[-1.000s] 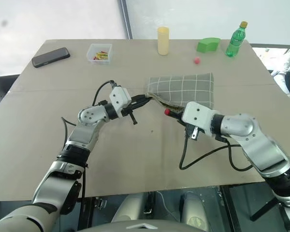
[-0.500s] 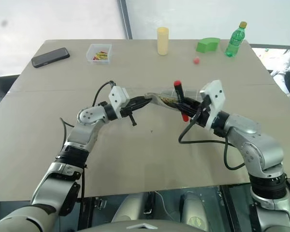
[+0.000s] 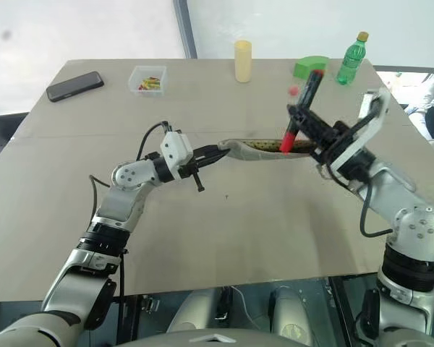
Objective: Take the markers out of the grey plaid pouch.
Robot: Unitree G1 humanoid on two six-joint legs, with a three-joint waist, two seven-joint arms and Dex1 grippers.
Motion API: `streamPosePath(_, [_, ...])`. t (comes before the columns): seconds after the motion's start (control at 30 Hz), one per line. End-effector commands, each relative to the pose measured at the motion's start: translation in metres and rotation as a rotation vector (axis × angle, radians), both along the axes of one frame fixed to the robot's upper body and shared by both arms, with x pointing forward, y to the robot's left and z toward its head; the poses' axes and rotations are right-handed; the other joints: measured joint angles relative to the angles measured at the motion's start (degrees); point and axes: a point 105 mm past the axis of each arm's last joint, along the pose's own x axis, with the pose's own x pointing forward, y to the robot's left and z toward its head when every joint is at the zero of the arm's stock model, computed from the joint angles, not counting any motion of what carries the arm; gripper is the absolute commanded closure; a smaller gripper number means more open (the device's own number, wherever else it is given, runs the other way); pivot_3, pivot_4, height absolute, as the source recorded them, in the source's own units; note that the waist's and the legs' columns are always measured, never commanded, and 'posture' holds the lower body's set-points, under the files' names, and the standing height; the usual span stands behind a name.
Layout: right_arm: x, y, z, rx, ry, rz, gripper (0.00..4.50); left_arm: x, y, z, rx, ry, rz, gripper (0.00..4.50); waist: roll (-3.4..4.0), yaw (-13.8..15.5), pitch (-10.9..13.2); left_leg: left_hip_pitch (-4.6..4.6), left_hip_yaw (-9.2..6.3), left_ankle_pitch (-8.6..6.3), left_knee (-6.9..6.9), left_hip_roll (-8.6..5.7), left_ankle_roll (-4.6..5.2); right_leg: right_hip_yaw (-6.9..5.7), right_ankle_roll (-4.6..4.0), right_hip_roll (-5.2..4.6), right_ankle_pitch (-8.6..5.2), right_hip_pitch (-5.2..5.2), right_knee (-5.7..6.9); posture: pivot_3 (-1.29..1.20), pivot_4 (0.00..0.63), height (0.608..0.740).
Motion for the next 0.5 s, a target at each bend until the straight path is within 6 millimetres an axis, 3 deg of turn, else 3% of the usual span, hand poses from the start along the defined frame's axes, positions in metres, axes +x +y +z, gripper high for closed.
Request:
streamPosePath(0.03, [-0.008, -0.074, 0.046, 0.261, -0.12, -0.263, 4.08, 0.016, 0.053, -0.014, 0.041, 0.063, 0.194, 4.5, 0.0, 0.05, 0.0, 0.0, 0.0, 0.0, 0.0, 0.0, 0.01, -0.01, 0.0, 0.07, 0.0, 0.0, 0.01, 0.0, 0.15, 0.736])
streamPosePath(0.2, [-0.009, -0.096, 0.058, 0.456, -0.105, -0.281, 4.08, 0.017, 0.056, -0.016, 0.056, 0.055, 0.207, 4.5, 0.0, 0.01, 0.0, 0.0, 0.13, -0.02, 0.0, -0.04, 0.07, -0.07, 0.0, 0.19, 0.0, 0.0, 0.01, 0.0, 0.15, 0.736])
streamPosePath(0.3, [-0.01, -0.098, 0.062, 0.507, -0.097, -0.247, 4.09, 0.019, 0.058, -0.013, 0.056, 0.03, 0.222, 4.5, 0.0, 0.02, 0.0, 0.0, 0.13, -0.03, 0.0, -0.04, 0.09, -0.08, 0.01, 0.21, 0.0, 0.0, 0.02, 0.0, 0.15, 0.736])
streamPosePath(0.33, [-0.009, -0.087, 0.06, 0.467, -0.089, -0.211, 4.09, 0.019, 0.057, -0.011, 0.052, 0.016, 0.226, 4.5, 0.0, 0.03, 0.0, 0.0, 0.13, -0.03, 0.0, -0.04, 0.09, -0.08, 0.01, 0.22, 0.0, 0.0, 0.03, 0.0, 0.15, 0.736])
streamPosePath(0.43, [-0.012, -0.027, 0.045, 0.213, -0.066, -0.054, 4.09, 0.017, 0.045, -0.003, 0.022, -0.029, 0.202, 4.5, 0.03, 0.0, 0.0, 0.0, 0.14, -0.04, 0.0, -0.03, 0.1, -0.08, 0.01, 0.23, 0.0, 0.0, 0.03, 0.0, 0.15, 0.736])
streamPosePath(0.5, [-0.016, 0.01, 0.039, 0.161, -0.064, 0.063, 4.09, 0.012, 0.032, 0.002, 0.005, -0.052, 0.154, 4.5, 0.04, -0.18, 0.01, 0.0, 0.15, -0.04, -0.03, -0.01, 0.11, -0.06, 0.01, 0.23, 0.0, -0.02, 0.02, 0.0, 0.15, 0.736])
